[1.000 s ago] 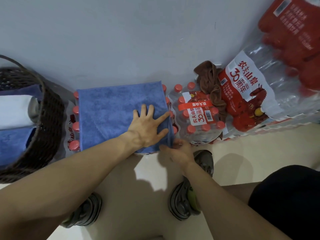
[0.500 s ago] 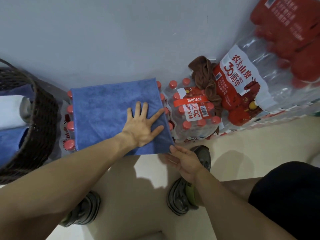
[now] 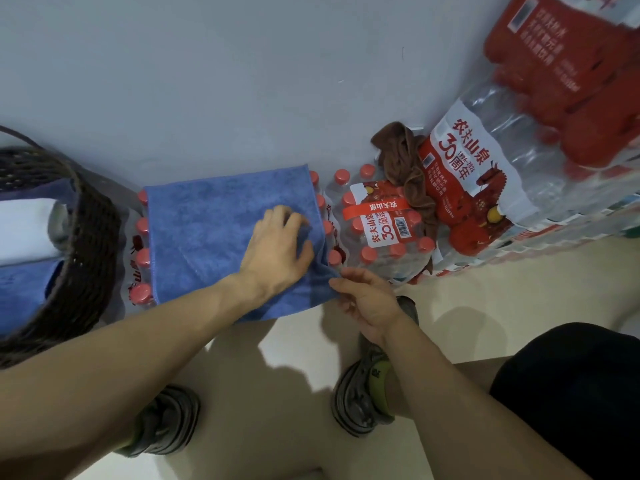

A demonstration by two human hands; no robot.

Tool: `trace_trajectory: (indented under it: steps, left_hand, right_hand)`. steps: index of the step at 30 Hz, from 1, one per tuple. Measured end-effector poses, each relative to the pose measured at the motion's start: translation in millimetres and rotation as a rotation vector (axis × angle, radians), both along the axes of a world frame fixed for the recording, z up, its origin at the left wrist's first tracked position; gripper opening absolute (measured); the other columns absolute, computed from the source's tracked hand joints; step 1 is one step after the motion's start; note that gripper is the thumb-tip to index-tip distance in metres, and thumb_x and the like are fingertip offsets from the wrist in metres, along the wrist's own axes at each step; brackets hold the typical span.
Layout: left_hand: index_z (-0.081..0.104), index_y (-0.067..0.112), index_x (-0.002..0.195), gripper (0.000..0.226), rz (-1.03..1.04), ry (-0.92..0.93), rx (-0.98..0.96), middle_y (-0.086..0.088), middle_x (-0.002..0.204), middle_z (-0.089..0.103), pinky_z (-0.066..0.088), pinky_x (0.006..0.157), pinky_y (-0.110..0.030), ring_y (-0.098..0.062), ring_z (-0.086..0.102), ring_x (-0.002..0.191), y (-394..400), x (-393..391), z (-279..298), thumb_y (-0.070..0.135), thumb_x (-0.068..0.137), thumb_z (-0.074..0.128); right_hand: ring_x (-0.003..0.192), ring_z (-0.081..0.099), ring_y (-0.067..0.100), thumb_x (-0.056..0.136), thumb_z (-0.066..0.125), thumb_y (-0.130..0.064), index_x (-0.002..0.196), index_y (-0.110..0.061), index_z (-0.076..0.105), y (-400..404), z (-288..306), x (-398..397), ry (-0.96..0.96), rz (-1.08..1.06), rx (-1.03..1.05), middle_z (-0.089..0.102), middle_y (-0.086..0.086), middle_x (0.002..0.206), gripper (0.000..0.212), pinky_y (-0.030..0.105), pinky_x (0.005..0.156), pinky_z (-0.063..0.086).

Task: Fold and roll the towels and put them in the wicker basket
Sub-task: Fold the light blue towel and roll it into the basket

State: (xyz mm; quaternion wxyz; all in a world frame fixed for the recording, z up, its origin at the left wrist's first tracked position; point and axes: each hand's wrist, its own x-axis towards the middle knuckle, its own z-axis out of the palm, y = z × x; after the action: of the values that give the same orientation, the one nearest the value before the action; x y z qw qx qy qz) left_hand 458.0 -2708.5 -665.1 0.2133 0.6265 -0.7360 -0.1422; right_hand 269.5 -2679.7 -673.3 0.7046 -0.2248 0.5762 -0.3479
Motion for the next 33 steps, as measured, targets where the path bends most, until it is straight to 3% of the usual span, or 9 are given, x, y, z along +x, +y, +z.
trace_trajectory:
  steps: [3,8,11,15,18,21,24,29,33]
  left_hand:
    - [0.054,0.018,0.087,0.019,0.088,0.217,0.002,0.003,0.083,0.054,0.045,0.07,-0.041,-0.019,0.051,0.077,26.9,-9.3,15.3,0.037,0.084,0.056]
    - [0.057,0.016,0.108,0.043,0.099,0.119,0.072,0.001,0.101,0.058,0.042,0.082,-0.04,-0.022,0.053,0.092,54.5,-20.9,10.4,0.045,0.077,0.063]
    - [0.063,0.019,0.098,0.023,0.122,0.15,0.11,0.0,0.09,0.068,0.047,0.073,-0.043,-0.026,0.062,0.084,45.7,-10.1,10.9,0.033,0.081,0.057]
    - [0.065,0.017,0.091,0.027,0.063,0.205,0.174,-0.005,0.078,0.07,0.049,0.063,-0.042,-0.032,0.064,0.077,32.0,2.9,22.3,0.026,0.076,0.044]
    - [0.066,0.02,0.101,0.027,0.019,0.24,0.245,-0.003,0.085,0.073,0.052,0.067,-0.041,-0.03,0.066,0.082,25.4,8.9,30.8,0.015,0.08,0.05]
    - [0.061,0.017,0.105,0.018,0.055,0.277,0.25,-0.004,0.089,0.072,0.052,0.071,-0.042,-0.028,0.066,0.084,21.6,16.8,31.5,0.014,0.088,0.056]
    - [0.056,0.017,0.096,0.016,0.145,0.269,0.208,-0.002,0.084,0.069,0.051,0.068,-0.042,-0.027,0.063,0.079,21.9,23.4,32.2,0.015,0.081,0.06]
    - [0.047,0.017,0.078,0.02,0.239,0.031,0.124,-0.003,0.081,0.055,0.032,0.058,-0.033,-0.029,0.053,0.073,19.9,49.4,30.6,0.006,0.071,0.062]
    - [0.053,0.01,0.08,0.018,0.313,-0.145,0.26,-0.008,0.073,0.058,0.039,0.056,-0.034,-0.036,0.058,0.073,16.6,95.6,38.8,0.003,0.068,0.065]
  right_hand:
    - [0.065,0.062,0.017,0.084,0.069,0.003,0.084,-0.012,0.066,-14.7,19.7,12.3,0.024,0.013,-0.11,0.069,0.006,0.081,0.016,0.027,0.052,0.045]
    - [0.075,0.067,0.019,0.086,0.063,0.005,0.087,-0.007,0.072,-26.7,47.3,30.8,0.02,0.008,-0.216,0.07,0.011,0.09,0.015,0.023,0.055,0.052]
    - [0.077,0.064,0.017,0.087,0.06,0.005,0.085,-0.013,0.076,-28.1,58.9,37.8,0.034,0.008,-0.275,0.071,0.005,0.085,0.024,0.023,0.062,0.054]
    - [0.096,0.051,0.005,0.078,0.075,-0.017,0.117,-0.036,0.064,-29.9,65.7,35.3,0.525,0.444,-0.642,0.044,-0.005,0.112,0.045,0.013,0.079,0.047]
    - [0.117,0.043,0.011,0.071,0.082,-0.03,0.108,-0.034,0.069,-37.1,68.4,40.4,0.771,0.687,-0.852,0.041,-0.008,0.125,0.04,0.021,0.096,0.04]
    - [0.104,0.05,0.006,0.08,0.078,-0.031,0.089,-0.026,0.073,-51.8,71.7,40.2,0.869,0.635,-0.94,0.061,-0.009,0.114,0.011,0.026,0.09,0.043]
    - [0.08,0.058,-0.001,0.091,0.068,-0.03,0.09,-0.023,0.066,-59.6,69.8,43.0,0.825,0.619,-0.905,0.066,-0.012,0.089,0.006,0.018,0.071,0.044]
    - [0.079,0.059,0.0,0.096,0.06,-0.032,0.092,-0.022,0.063,-64.9,62.7,54.8,0.68,0.378,-0.863,0.063,-0.015,0.084,0.011,0.01,0.065,0.045]
    - [0.08,0.057,-0.001,0.098,0.056,-0.029,0.093,-0.022,0.059,-68.7,51.4,61.5,0.584,0.175,-0.789,0.06,-0.017,0.085,0.009,0.007,0.064,0.042]
